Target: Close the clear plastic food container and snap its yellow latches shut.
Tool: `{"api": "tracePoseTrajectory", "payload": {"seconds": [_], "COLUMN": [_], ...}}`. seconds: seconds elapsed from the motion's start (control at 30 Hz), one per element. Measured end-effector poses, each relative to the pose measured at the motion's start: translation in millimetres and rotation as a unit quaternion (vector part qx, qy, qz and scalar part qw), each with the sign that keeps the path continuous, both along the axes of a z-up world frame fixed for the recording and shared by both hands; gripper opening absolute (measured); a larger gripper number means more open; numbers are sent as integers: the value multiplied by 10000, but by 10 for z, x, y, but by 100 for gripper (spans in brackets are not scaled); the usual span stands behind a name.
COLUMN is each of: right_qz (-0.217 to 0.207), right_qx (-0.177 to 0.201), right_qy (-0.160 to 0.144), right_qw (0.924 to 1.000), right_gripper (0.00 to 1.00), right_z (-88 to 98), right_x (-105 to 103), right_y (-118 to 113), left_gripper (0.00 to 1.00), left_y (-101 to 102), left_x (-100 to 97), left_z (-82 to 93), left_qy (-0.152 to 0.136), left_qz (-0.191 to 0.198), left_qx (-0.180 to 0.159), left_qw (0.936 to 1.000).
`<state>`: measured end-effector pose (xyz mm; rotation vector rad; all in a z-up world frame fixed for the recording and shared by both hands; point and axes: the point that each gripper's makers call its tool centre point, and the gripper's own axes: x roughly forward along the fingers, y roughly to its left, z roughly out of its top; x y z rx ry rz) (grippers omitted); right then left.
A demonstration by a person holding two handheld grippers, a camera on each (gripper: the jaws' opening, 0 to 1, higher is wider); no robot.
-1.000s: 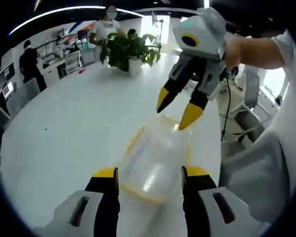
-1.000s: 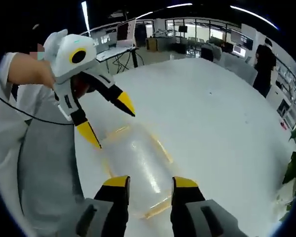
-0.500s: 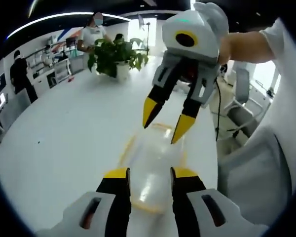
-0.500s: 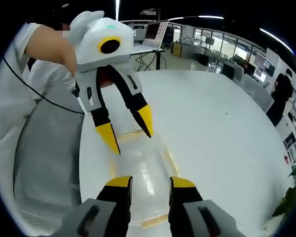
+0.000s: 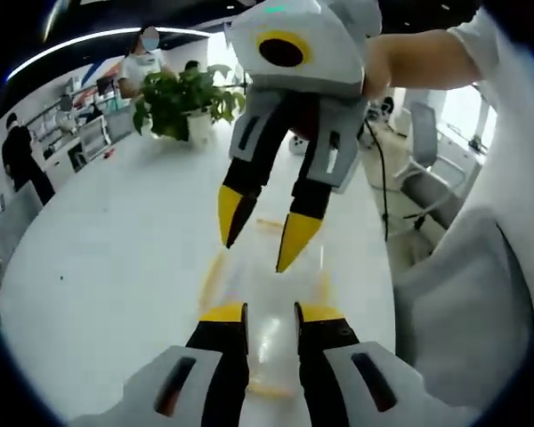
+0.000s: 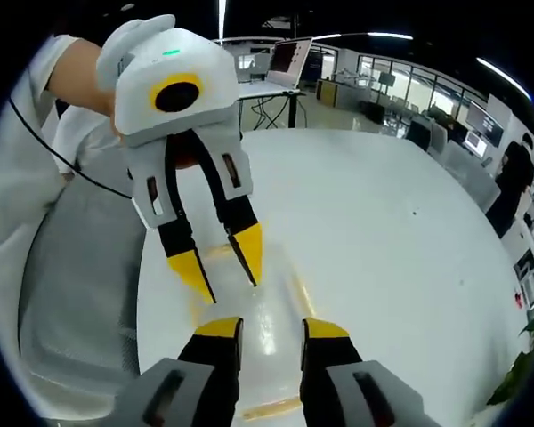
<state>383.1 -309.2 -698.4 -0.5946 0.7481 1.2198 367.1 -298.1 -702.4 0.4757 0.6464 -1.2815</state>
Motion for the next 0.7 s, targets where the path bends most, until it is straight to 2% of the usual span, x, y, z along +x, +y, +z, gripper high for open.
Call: {"api": "tracePoseTrajectory", "payload": {"seconds": [0.1,0.3,0.7], "right_qz": [43,179,283], "right_qx": [5,-95,-200], "right_qy": [-41,-9,56], "right_qw": [10000,9998,9994], "right_gripper": [15,14,15], "right_z": [-1,-63,-151], "right_x": [17,42,97], "right_y": [15,31,70], "left_gripper": [14,7,9], "left_y": [-49,-92,-131], "left_x": [-31,-99,-181], "left_z": [9,-29,-107], "left_qy": [38,139,131], "left_qz": [-83,-250,-436], "left_qx": [-54,-21,129], "left_qw": [9999,9996,9989]}}
